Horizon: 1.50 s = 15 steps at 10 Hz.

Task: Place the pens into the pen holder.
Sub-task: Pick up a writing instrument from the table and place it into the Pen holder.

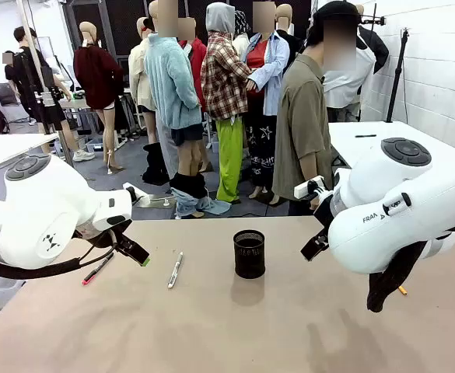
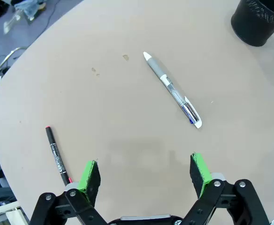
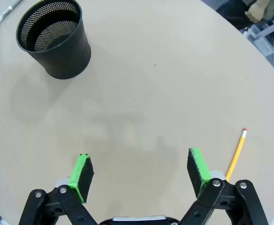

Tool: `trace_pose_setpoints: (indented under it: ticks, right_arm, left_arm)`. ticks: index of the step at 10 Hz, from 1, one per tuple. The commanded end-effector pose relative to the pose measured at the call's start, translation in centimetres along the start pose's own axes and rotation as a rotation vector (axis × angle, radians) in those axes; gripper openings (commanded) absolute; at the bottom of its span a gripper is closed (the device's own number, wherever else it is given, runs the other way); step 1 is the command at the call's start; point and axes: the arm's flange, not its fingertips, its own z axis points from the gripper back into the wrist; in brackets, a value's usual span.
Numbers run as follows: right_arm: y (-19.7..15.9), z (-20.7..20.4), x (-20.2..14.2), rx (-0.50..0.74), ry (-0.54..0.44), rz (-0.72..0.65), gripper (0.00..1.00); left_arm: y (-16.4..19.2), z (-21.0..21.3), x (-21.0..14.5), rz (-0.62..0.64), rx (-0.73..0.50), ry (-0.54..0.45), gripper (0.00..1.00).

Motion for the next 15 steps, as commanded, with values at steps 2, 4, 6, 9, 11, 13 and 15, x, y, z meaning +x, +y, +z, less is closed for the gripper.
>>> trace_pose_setpoints:
  ticks: [2, 4, 6, 9, 11, 13, 15]
  right_arm:
    - [0.0, 0.0, 0.0, 0.0, 0.0, 0.0, 1.0]
    - [0.0, 0.0, 0.0, 0.0, 0.0, 0.0, 1.0]
    - [0.0, 0.0, 0.0, 0.0, 0.0, 0.0, 1.0]
    - [0.0, 0.0, 0.0, 0.0, 0.0, 0.0, 1.0]
    - [-1.8, 0.7, 0.0, -0.041, 0.023, -0.043, 1.0]
    - [-7.5, 0.9, -0.2, -0.101, 0.177, -0.152, 1.0]
    - [-9.5, 0.7, -0.7, -0.124, 0.252, -0.209, 1.0]
  left_arm:
    - [0.0, 0.0, 0.0, 0.0, 0.0, 0.0, 1.0]
    - [0.0, 0.0, 0.0, 0.0, 0.0, 0.0, 1.0]
    - [0.0, 0.0, 0.0, 0.0, 0.0, 0.0, 1.0]
    - [0.0, 0.0, 0.0, 0.0, 0.0, 0.0, 1.0]
    - [0.0, 0.0, 0.0, 0.0, 0.0, 0.0, 1.0]
    - [0.0, 0.0, 0.0, 0.0, 0.0, 0.0, 1.0]
    - [0.0, 0.0, 0.0, 0.0, 0.0, 0.0, 1.0]
